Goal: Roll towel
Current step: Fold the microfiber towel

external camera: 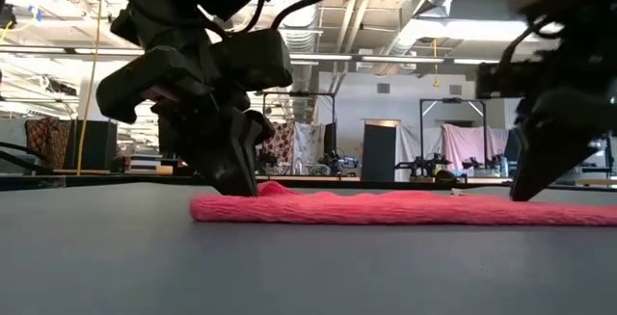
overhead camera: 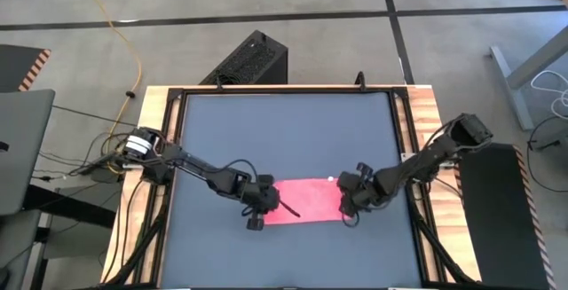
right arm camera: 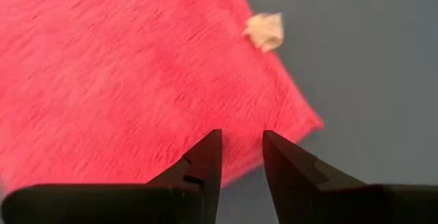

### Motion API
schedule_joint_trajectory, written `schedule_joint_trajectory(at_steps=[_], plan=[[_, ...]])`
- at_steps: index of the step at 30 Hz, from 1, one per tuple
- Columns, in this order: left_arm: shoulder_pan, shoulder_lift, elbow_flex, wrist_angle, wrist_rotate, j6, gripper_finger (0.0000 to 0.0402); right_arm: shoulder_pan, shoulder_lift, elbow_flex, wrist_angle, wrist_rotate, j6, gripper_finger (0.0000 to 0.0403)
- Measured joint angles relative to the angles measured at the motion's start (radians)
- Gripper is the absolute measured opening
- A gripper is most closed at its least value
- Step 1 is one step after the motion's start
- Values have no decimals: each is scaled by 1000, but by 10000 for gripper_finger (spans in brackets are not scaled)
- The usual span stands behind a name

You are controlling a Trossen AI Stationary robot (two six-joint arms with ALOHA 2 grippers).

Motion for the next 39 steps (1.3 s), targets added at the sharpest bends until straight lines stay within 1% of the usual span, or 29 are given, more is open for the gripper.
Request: schedule_joint_trajectory(at_steps=[3,6,9,13,15,17,19,20,21,22,24,25,26,27,28,31,34,36,39], plan=[[-28,26,1,36,-1,-27,0,-68,0,-36,72,11,-74,129],[-57,46,2,65,-3,-72,0,-150,0,-55,131,42,-191,128],[-95,47,1,84,-2,-120,0,-246,0,-56,202,86,-359,128],[-144,47,21,129,-2,-178,0,-402,0,-55,387,91,-627,128],[-168,51,36,137,-17,-204,0,-484,0,-55,502,73,-747,128],[-189,52,52,141,-79,-221,0,-559,0,-45,588,48,-846,128],[-202,49,76,120,-163,-224,0,-616,-9,-6,592,20,-881,128],[-205,42,90,81,-208,-222,0,-630,-19,17,564,-13,-874,128],[-206,35,107,27,-244,-214,0,-636,-34,40,528,-72,-852,128],[-205,27,128,-22,-267,-208,0,-637,-52,58,492,-154,-821,128],[-203,9,167,-104,-322,-181,0,-601,-78,67,451,-340,-735,128],[-201,3,176,-123,-349,-157,0,-566,-83,61,450,-405,-693,128],[-196,1,179,-125,-368,-126,0,-514,-84,49,451,-437,-652,128],[-187,1,178,-120,-370,-96,0,-453,-79,36,451,-434,-617,128],[-177,2,171,-114,-364,-71,0,-383,-64,24,450,-406,-580,128],[-128,2,137,-108,-303,-39,0,-175,-1,21,461,-254,-472,128],[-90,3,101,-112,-234,-18,0,-8,49,28,476,-101,-351,128],[-75,3,84,-109,-177,-6,0,58,75,35,448,-30,-259,126],[-64,3,59,-107,-106,9,0,100,113,36,371,19,-143,119]])
